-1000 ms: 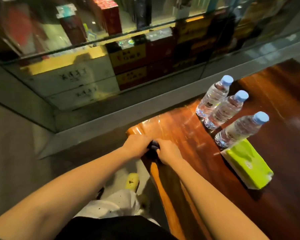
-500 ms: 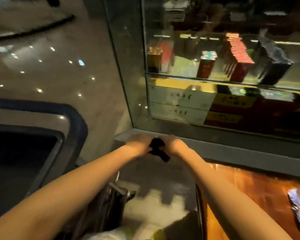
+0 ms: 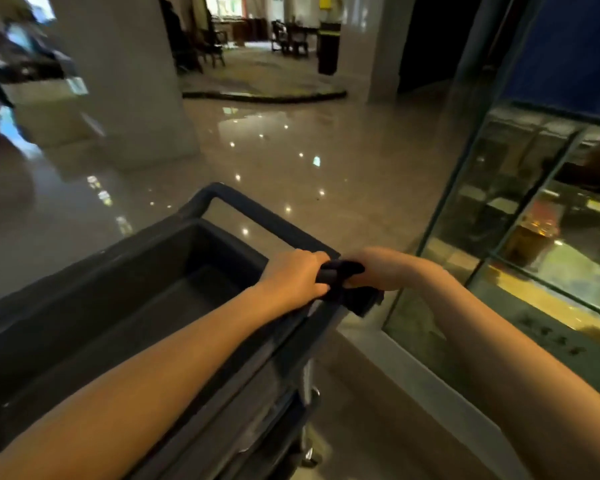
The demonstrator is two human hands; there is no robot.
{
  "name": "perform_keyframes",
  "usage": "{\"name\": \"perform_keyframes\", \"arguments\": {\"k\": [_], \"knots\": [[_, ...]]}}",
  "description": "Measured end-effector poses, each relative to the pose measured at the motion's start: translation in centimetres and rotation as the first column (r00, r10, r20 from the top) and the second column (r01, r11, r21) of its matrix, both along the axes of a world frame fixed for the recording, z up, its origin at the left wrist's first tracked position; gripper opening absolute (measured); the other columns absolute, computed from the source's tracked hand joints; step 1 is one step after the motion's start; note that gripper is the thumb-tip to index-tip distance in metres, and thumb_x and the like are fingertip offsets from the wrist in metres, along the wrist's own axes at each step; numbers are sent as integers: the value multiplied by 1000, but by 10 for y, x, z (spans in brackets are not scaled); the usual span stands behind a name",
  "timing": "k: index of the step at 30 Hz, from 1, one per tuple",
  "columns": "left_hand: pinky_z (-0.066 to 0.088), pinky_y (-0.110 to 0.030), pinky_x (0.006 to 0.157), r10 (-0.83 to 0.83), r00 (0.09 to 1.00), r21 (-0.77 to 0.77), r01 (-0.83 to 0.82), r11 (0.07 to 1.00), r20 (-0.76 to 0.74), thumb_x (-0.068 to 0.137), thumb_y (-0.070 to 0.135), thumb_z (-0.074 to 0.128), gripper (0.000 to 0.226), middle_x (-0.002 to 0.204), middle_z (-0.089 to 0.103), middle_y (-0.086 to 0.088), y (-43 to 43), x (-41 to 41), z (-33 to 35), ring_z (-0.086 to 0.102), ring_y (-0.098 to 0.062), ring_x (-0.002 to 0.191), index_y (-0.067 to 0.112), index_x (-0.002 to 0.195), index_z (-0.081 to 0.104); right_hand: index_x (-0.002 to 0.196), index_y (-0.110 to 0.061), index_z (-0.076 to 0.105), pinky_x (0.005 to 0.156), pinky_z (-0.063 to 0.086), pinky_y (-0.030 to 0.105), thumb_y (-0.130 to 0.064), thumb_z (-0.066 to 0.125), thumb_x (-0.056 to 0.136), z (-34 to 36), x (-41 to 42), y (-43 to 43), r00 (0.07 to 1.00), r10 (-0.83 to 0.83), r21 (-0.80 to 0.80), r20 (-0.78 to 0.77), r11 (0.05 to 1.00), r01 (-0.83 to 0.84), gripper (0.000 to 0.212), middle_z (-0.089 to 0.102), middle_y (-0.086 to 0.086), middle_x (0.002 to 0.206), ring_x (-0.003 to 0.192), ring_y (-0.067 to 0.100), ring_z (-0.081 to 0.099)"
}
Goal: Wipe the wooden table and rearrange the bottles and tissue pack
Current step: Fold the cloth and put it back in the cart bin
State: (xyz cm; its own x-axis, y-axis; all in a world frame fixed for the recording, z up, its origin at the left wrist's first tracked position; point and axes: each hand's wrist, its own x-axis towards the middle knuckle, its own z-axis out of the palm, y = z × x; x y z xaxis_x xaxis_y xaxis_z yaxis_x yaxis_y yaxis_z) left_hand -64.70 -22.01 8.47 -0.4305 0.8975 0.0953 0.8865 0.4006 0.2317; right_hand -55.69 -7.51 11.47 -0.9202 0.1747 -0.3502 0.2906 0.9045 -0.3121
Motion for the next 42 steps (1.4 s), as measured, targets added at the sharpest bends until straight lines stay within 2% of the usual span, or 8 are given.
{"name": "perform_keyframes", "arguments": {"k": [8, 13, 18, 23, 28, 35, 38, 42], "knots": [[45, -32, 69, 316, 945, -45, -313, 949, 87, 87, 37, 58, 34, 106, 67, -2, -142, -99, -13, 63, -23, 93, 24, 119, 55, 116, -19, 57, 89, 45, 35, -20, 58, 89, -19, -148, -117, 961, 277, -75, 15, 958, -275, 27, 62, 3, 110, 102, 21, 57], [46, -30, 72, 473, 866, -97, -463, 881, 161, 89, 37, 57, 33, 106, 66, 0, -227, -135, -40, 63, -19, 93, 26, 120, 54, 120, -25, 52, 75, 55, 32, -23, 56, 91, -53, -208, -197, 935, 352, -105, 42, 932, -347, 30, 59, 2, 110, 94, 20, 61], [52, -36, 80, 572, 780, -173, -545, 820, 253, 88, 37, 58, 36, 108, 65, -1, -291, -148, -70, 63, -20, 98, 26, 122, 53, 119, -24, 55, 82, 49, 32, -21, 60, 88, -85, -238, -258, 892, 447, -129, 70, 890, -437, 31, 61, 2, 113, 97, 17, 57], [51, -35, 82, 650, 692, -194, -623, 757, 315, 88, 35, 59, 36, 110, 63, -4, -324, -146, -99, 61, -22, 98, 25, 122, 54, 114, -23, 57, 69, 40, 24, -18, 62, 86, -115, -254, -292, 854, 511, -152, 95, 855, -495, 29, 58, -2, 101, 86, 13, 53], [43, -27, 80, 722, 571, -117, -747, 655, 391, 86, 25, 63, 37, 111, 59, -4, -334, -145, -125, 59, -21, 99, 23, 121, 57, 117, -17, 59, 84, 46, 32, -18, 61, 85, -141, -263, -311, 863, 506, -78, -15, 859, -505, 32, 51, 7, 114, 102, 24, 55], [42, -37, 102, 783, 443, -85, -846, 526, 437, 84, 19, 65, 51, 129, 51, -5, -333, -150, -150, 47, -24, 122, 21, 134, 50, 118, -13, 59, 98, 46, 43, -10, 54, 87, -171, -273, -318, 875, 474, -102, -96, 870, -482, 31, 45, 15, 123, 111, 36, 50], [41, -38, 106, 778, 394, -170, -832, 529, 489, 84, 18, 65, 56, 135, 46, -6, -334, -145, -163, 44, -26, 127, 20, 136, 47, 127, -11, 51, 103, 42, 42, -9, 52, 88, -181, -272, -320, 862, 508, -77, 8, 859, -505, 39, 40, 17, 130, 120, 38, 44], [30, -45, 114, 818, 375, -340, -773, 536, 437, 82, 29, 67, 73, 150, 33, -9, -338, -134, -177, 31, -33, 137, 23, 145, 31, 140, -13, 37, 110, 33, 42, -15, 56, 88, -192, -267, -320, 824, 551, -10, 136, 832, -555, 55, 33, 16, 145, 135, 36, 29]]}}
